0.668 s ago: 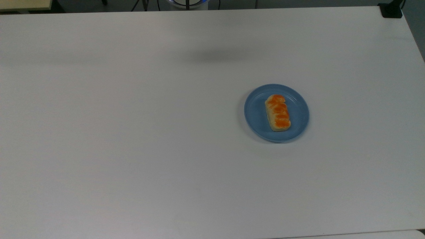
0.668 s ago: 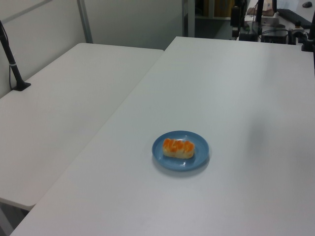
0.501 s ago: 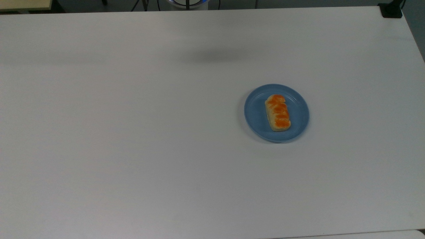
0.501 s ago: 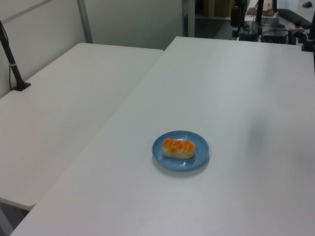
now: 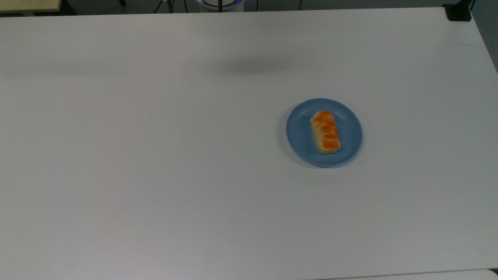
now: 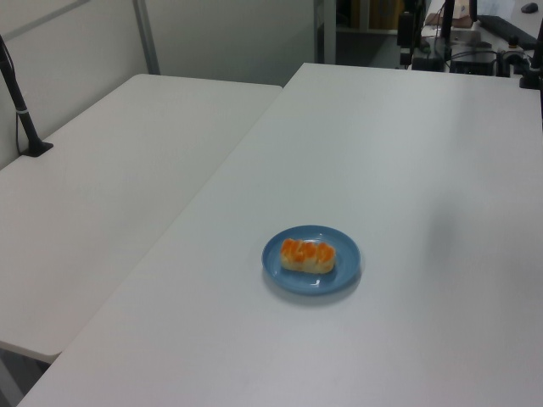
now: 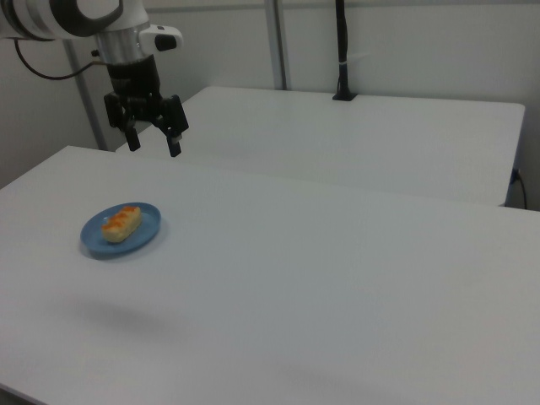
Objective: Put the bread on the table
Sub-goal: 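Move the open gripper over the bread roll on the blue plate, then lower the gripper and close it around the bread roll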
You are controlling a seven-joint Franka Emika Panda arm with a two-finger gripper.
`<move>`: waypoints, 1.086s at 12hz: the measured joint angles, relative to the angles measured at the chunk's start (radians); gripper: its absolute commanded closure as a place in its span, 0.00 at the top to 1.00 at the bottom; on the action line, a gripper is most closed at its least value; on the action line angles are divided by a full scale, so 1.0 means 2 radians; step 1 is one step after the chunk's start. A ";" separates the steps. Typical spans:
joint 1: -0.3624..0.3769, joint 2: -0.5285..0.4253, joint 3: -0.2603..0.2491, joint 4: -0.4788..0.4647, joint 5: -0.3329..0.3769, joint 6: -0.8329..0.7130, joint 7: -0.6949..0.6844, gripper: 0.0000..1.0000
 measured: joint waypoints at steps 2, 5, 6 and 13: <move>0.003 0.011 0.005 0.000 0.016 0.005 0.000 1.00; 0.047 0.045 0.010 0.000 0.025 0.064 0.027 1.00; 0.070 0.064 0.011 0.000 0.025 0.098 0.059 1.00; 0.183 0.222 0.011 -0.002 -0.001 0.277 0.183 1.00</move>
